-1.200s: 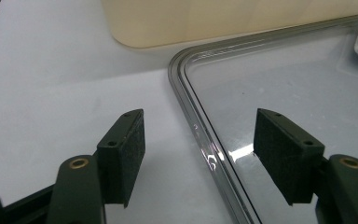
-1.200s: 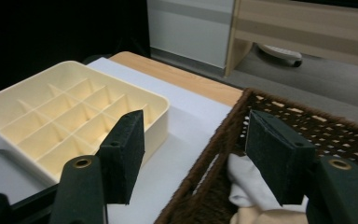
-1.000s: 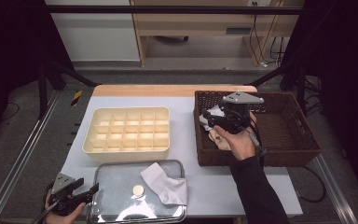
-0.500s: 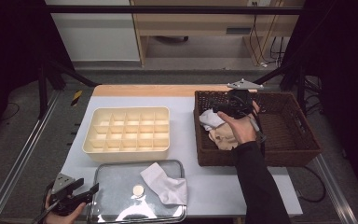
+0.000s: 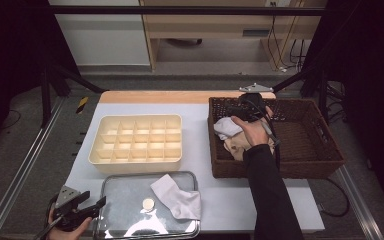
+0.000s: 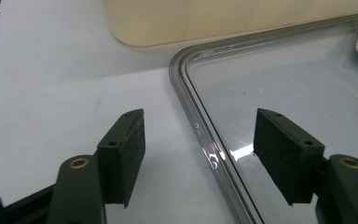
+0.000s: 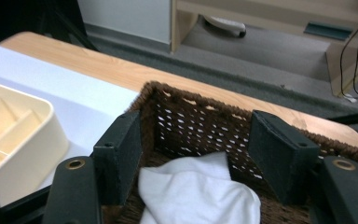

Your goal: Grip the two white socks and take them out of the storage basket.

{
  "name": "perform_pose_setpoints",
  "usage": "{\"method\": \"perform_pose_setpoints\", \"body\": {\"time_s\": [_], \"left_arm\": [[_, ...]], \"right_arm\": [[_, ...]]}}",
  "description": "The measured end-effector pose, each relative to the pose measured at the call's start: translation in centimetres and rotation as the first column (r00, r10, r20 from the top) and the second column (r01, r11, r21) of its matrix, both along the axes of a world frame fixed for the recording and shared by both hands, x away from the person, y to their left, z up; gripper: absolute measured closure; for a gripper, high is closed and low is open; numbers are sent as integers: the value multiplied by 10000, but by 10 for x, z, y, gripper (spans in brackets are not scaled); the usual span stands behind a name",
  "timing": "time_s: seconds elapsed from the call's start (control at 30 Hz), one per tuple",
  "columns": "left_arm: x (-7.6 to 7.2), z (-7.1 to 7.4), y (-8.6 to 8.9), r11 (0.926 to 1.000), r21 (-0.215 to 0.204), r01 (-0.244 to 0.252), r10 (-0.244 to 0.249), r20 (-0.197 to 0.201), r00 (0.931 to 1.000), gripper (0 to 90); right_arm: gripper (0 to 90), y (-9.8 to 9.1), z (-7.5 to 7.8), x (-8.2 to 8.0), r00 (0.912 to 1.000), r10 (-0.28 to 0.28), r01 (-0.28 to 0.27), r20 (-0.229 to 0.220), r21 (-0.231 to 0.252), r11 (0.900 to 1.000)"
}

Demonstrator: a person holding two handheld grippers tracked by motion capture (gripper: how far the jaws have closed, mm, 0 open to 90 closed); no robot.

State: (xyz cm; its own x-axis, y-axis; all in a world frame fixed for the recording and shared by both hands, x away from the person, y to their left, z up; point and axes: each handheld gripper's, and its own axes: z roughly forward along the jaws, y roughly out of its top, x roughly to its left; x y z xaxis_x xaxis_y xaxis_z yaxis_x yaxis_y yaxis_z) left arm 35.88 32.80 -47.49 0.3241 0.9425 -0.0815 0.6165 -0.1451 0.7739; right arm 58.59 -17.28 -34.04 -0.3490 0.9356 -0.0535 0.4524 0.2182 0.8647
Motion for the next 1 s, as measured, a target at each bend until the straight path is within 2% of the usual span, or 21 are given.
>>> {"method": "perform_pose_setpoints", "body": {"time_s": [0.27, 0.47, 0.63, 0.83, 1.0], "left_arm": [[0, 0, 0, 10000, -2, -5, 5, -6, 10000, 337], [0, 0, 0, 10000, 2, -11, 11, 5, 10000, 337], [0, 0, 0, 10000, 9, 5, -5, 3, 10000, 337], [0, 0, 0, 10000, -4, -3, 3, 5, 10000, 337], [0, 0, 0, 10000, 0, 0, 0, 12, 10000, 337]], "right_arm": [[368, -2, -15, 9, 9990, -173, 174, -407, 26, 9998], [387, -4, -29, 15, 9962, -316, 298, -809, -237, 9993], [401, -4, -37, 17, 9962, -299, 287, -823, -164, 9995], [399, -6, -51, 20, 9907, -415, 389, -1298, -225, 9990], [407, -6, -57, 21, 9889, -413, 385, -1429, -223, 9990]]}}
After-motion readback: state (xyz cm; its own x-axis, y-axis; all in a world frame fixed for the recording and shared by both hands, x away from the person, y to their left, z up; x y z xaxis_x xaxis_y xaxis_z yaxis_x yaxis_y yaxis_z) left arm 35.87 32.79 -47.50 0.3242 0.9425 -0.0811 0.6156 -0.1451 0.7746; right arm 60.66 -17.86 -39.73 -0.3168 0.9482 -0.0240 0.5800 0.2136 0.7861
